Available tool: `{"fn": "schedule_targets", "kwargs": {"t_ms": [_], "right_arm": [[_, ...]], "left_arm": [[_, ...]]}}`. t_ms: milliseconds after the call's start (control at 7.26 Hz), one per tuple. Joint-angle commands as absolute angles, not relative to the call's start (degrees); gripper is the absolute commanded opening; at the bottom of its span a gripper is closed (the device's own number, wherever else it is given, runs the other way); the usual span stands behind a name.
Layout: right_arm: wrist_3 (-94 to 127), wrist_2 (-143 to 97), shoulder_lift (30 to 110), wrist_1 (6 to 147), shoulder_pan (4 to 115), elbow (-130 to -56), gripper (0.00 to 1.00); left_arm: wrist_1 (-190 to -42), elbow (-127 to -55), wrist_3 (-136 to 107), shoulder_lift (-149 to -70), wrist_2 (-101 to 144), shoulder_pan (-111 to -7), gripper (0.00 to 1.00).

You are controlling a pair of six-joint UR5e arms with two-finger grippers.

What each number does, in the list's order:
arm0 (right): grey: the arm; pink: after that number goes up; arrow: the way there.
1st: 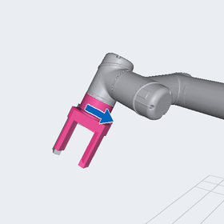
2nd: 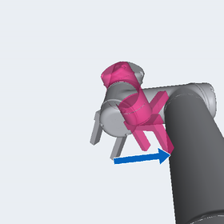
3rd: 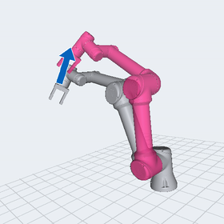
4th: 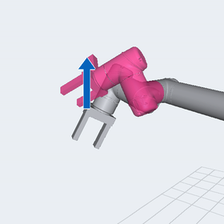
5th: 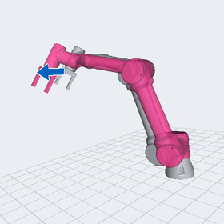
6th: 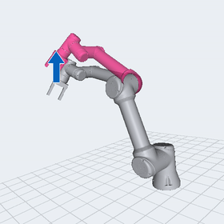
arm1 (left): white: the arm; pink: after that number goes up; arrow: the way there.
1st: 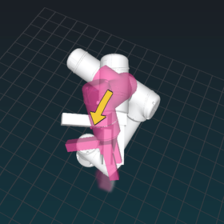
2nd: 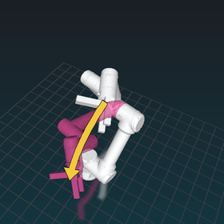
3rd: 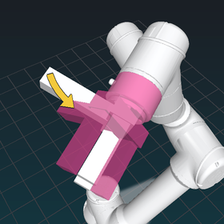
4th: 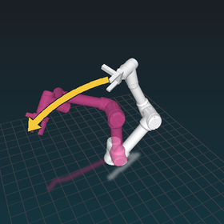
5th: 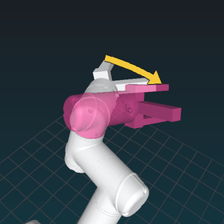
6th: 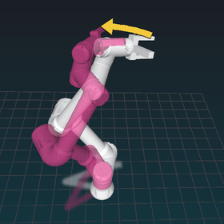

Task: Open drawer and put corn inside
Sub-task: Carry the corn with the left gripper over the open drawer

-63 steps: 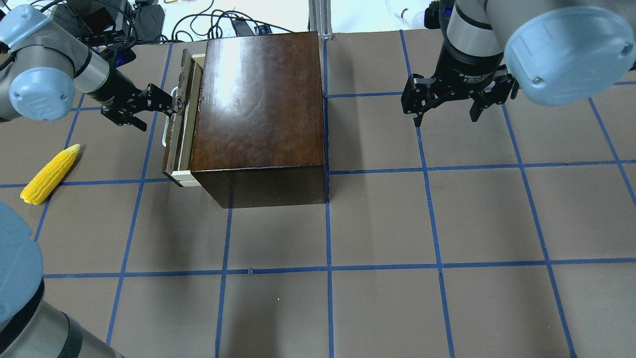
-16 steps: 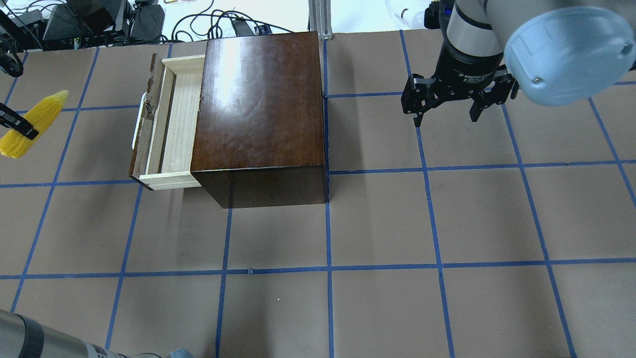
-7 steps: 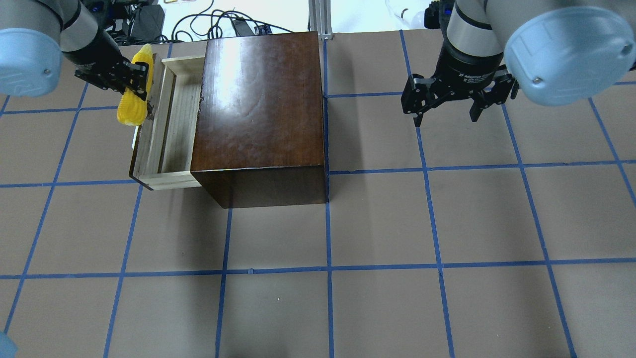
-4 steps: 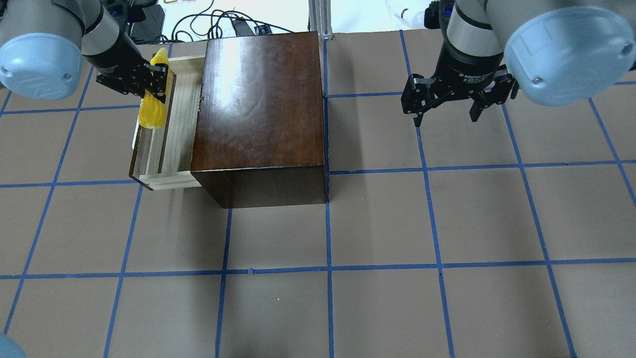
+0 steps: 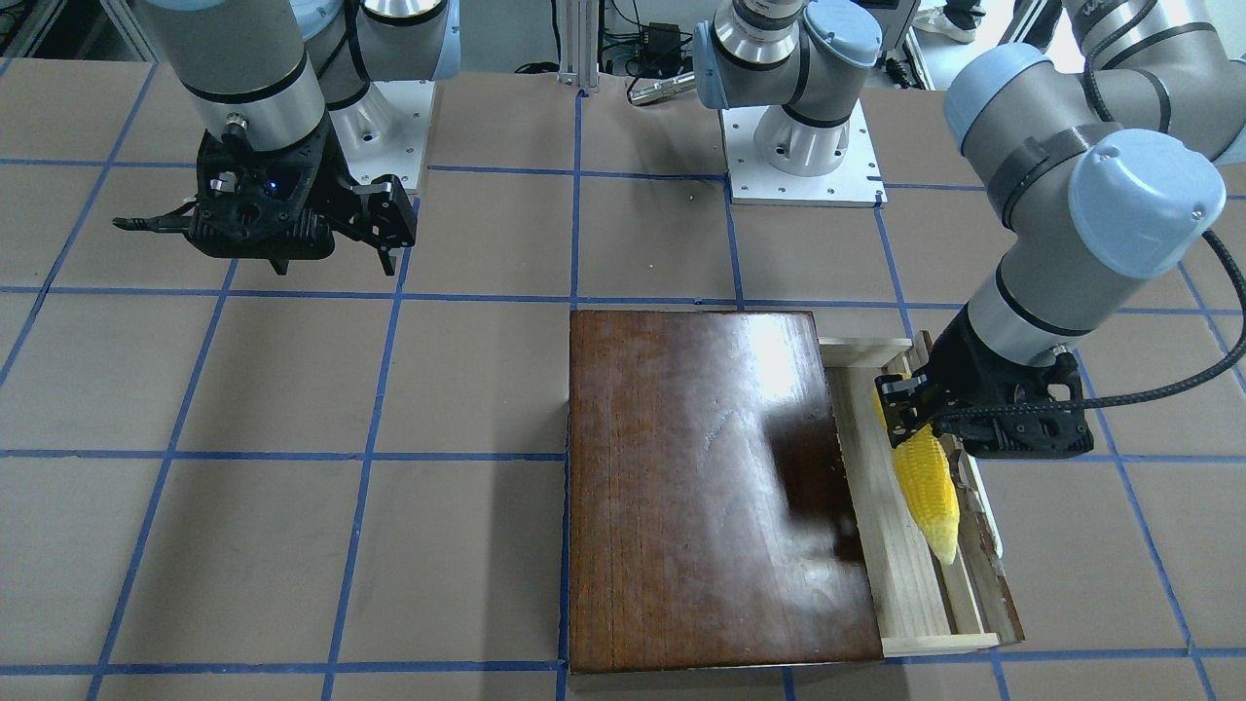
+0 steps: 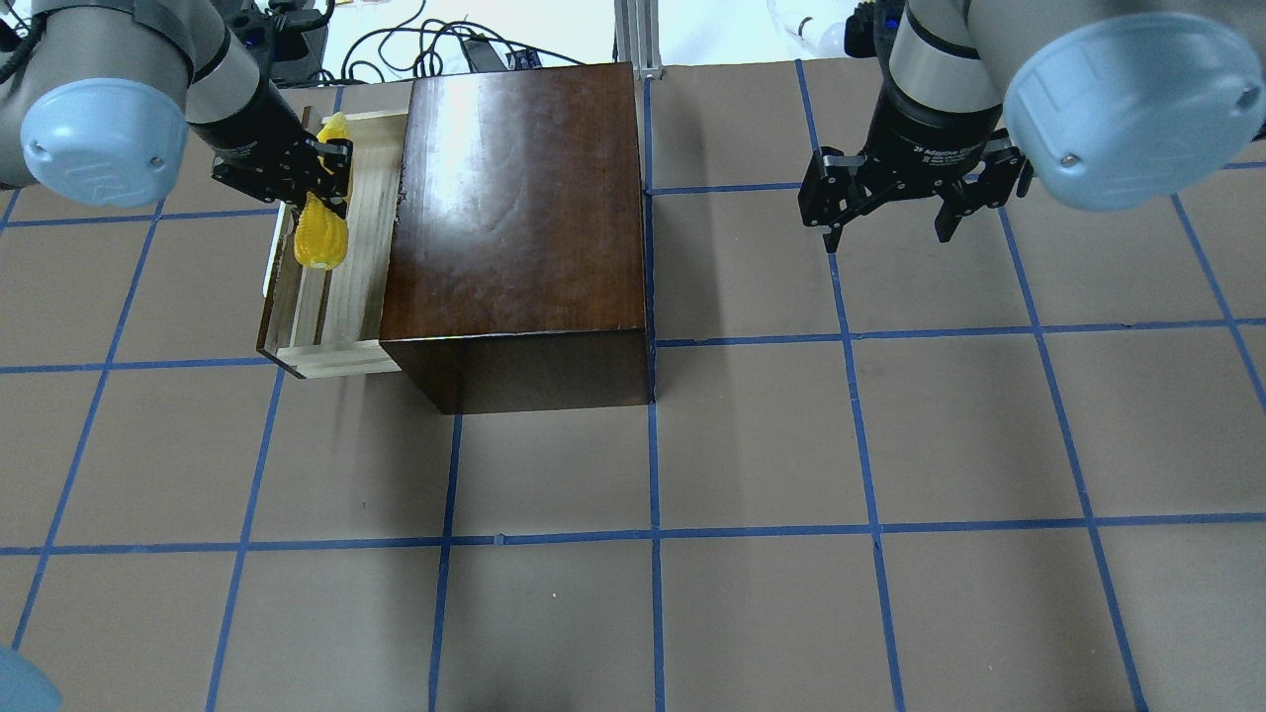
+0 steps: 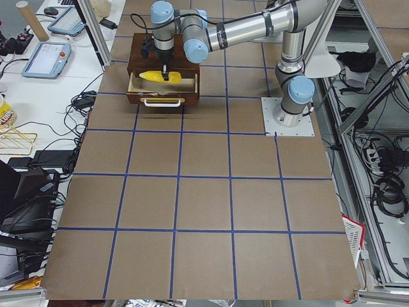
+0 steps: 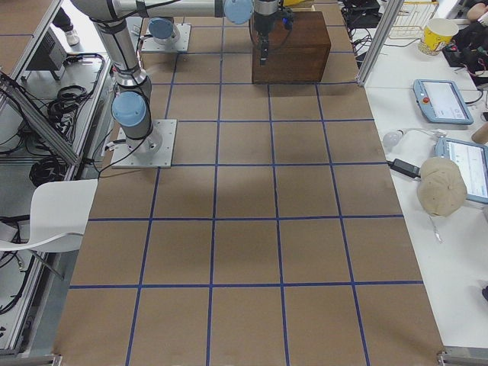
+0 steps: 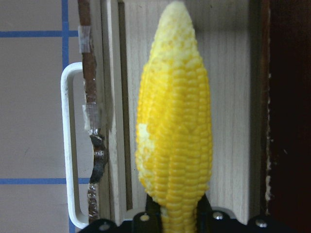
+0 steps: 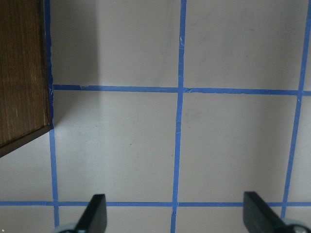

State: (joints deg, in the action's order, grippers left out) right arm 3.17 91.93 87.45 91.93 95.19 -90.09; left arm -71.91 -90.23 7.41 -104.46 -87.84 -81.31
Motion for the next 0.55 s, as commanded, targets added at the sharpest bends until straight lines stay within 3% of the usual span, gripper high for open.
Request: {"fn": "schedule_targets", "kwargs": {"t_ms": [0, 138, 275, 413], "right_arm": [[3.16, 91.93, 87.45, 91.93, 95.19, -90.09, 1.00], [3.16, 91.93, 87.45, 91.93, 95.19, -90.09, 1.00], [3.16, 91.93, 87.45, 91.93, 95.19, -90.09, 1.00], [3.16, 91.93, 87.45, 91.93, 95.19, -90.09, 1.00]], "left_arm": [[-71.98, -90.53, 7.29, -105.03, -87.98, -81.47, 0.00], [-71.63, -90.53, 6.95, -105.55, -87.80, -81.47, 0.73], [-71.63, -90.53, 6.94, -105.64, -87.80, -81.65, 0.81], [-71.72, -90.53, 6.94, -105.64, -87.80, -81.82, 0.81]]}}
